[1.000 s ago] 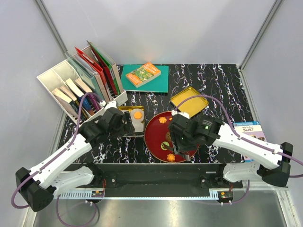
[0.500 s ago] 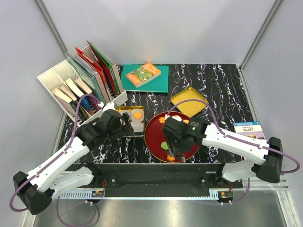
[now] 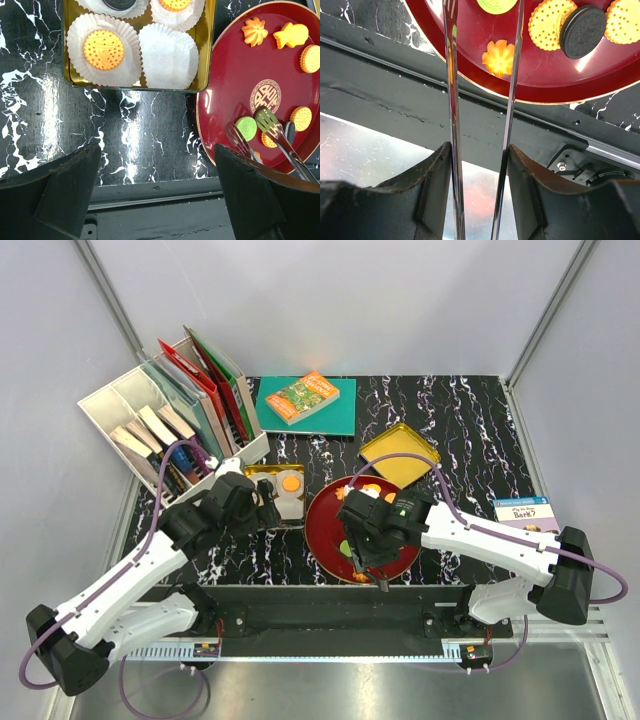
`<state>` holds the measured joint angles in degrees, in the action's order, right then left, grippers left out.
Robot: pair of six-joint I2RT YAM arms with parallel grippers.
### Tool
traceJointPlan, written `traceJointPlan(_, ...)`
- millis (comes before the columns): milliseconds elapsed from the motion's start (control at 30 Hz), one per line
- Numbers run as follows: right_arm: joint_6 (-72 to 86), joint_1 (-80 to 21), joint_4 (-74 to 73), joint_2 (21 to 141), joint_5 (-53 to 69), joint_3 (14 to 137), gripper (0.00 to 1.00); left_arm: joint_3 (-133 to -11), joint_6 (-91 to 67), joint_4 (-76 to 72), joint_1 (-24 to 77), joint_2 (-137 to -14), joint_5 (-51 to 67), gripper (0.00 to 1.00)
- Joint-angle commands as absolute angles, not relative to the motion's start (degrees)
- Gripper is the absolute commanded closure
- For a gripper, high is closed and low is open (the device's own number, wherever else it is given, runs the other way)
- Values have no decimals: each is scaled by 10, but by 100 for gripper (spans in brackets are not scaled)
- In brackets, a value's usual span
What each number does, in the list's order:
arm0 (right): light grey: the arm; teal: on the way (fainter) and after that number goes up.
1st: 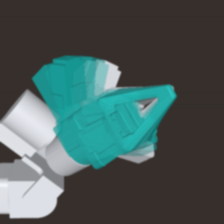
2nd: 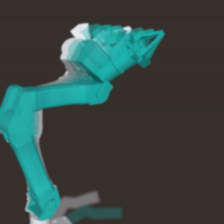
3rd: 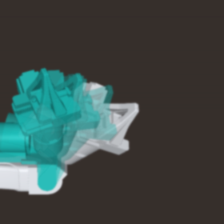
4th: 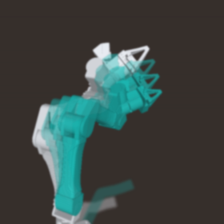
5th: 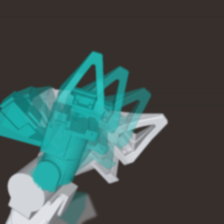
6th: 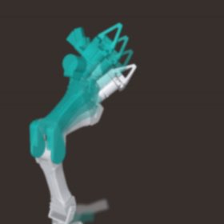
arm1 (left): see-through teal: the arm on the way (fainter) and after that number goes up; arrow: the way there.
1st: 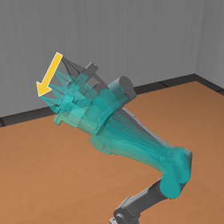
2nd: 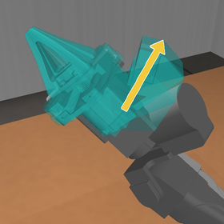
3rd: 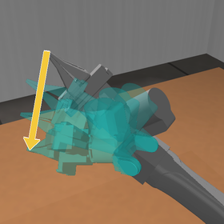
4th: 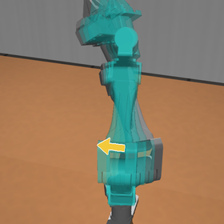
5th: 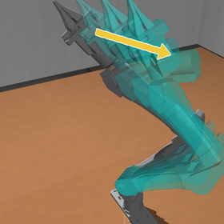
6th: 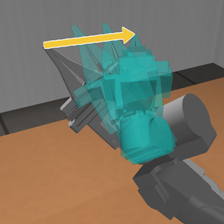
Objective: Pack the cookies
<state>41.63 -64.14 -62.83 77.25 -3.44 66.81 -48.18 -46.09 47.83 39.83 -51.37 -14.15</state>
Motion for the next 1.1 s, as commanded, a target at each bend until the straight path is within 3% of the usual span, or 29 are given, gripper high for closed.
traceJointPlan(0,423,-646,-630,754,-29,674,48,-484,-456,472,399,-504,-148,1)
traceJointPlan(467,437,-646,-652,733,-25,651,50,-479,-459,464,398,-510,-144,1)
traceJointPlan(733,430,-646,-651,739,-23,660,58,-477,-461,462,398,-508,-145,1)
traceJointPlan(1067,418,-646,-678,752,-50,735,62,-480,-461,460,399,-514,-146,1)
